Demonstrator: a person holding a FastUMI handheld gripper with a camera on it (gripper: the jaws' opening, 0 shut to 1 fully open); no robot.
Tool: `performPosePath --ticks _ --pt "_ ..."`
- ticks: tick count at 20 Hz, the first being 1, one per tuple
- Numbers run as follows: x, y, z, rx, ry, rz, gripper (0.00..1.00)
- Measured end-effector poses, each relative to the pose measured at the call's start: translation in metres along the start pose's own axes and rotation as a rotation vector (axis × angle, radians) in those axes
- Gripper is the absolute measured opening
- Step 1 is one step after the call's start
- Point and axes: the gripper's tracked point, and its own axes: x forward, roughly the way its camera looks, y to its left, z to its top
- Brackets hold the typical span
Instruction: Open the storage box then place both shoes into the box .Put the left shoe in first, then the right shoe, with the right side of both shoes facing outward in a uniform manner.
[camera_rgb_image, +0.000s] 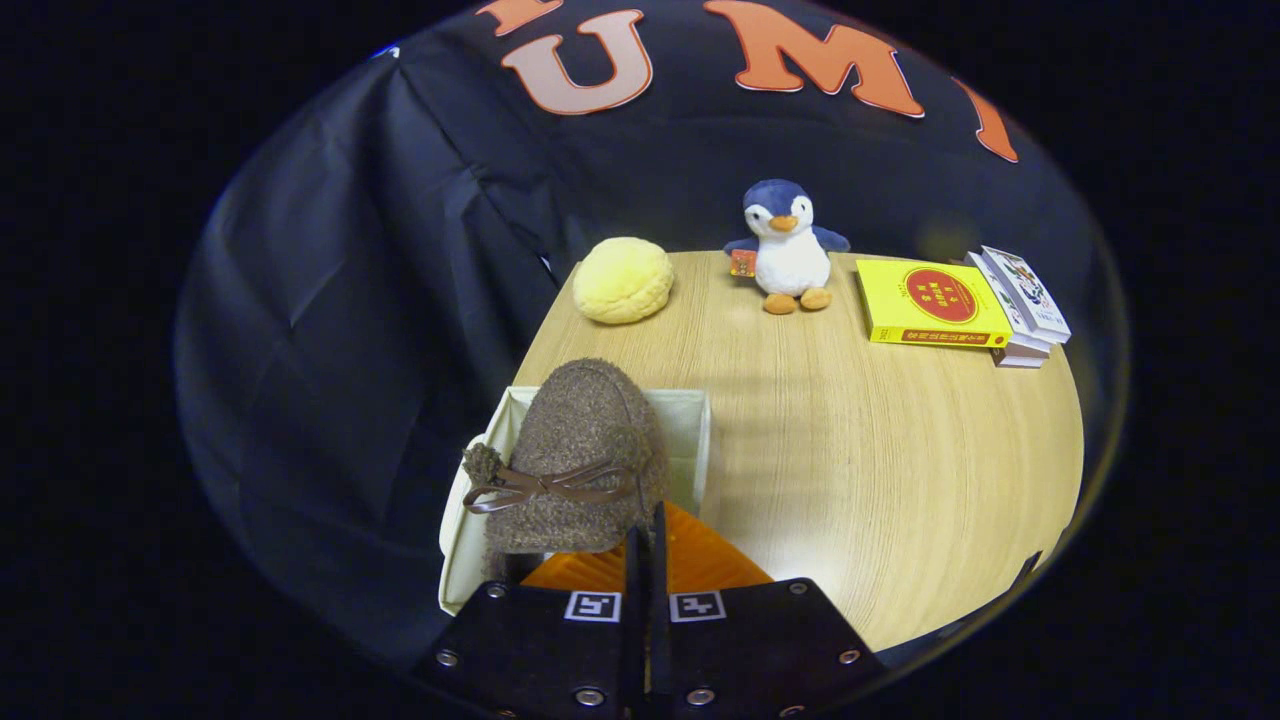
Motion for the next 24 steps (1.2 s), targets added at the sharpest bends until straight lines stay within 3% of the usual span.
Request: performPosePath --ticks 8,12,17,24 --pt "0.045 0.009 -0.044 -0.048 0.081 -0.098 0.1" --pt "0.048 0.024 -0.064 -0.05 0.142 -0.054 0.17" --pt "0.034 0.016 -0.049 -0.046 0.096 0.019 0.38" --pt "-0.019 0.002 0.004 -0.088 -0.136 0.08 0.62"
